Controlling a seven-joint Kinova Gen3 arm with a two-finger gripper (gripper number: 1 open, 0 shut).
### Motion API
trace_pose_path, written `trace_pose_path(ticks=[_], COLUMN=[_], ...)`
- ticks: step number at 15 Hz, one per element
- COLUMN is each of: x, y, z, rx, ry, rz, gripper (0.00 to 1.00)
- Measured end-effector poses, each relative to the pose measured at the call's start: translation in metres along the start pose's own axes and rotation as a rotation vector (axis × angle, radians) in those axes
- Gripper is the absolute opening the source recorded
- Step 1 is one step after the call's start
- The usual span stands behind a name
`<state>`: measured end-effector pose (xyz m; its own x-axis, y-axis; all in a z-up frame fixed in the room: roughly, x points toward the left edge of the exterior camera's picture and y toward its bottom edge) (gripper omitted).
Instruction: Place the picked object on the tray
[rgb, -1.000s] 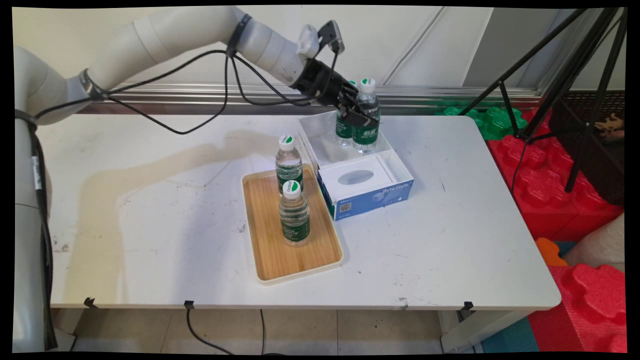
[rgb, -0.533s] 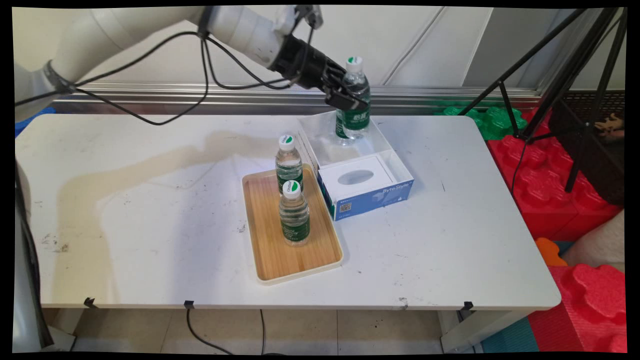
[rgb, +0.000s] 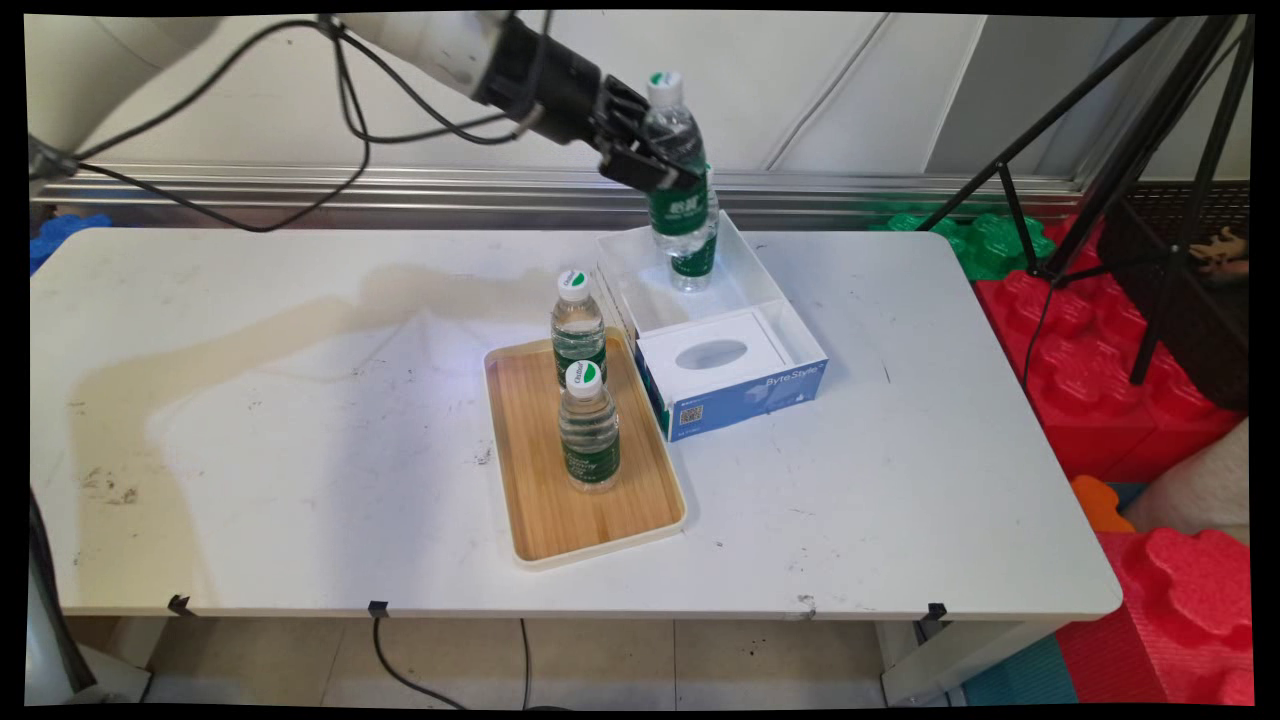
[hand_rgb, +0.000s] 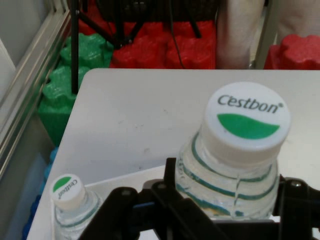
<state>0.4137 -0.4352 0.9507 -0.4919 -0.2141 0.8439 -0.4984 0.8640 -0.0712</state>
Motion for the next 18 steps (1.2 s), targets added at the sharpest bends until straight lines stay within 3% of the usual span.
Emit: trace_pose_path(ticks=[9,18], x=[0.009,-0.006], y=[0.024,0.065], z=[-0.081,-0.146], rx=[-0.026,-0.077], ry=[0.007,-0.052], rz=[-0.001,-0.001], gripper=[0.00,0.00])
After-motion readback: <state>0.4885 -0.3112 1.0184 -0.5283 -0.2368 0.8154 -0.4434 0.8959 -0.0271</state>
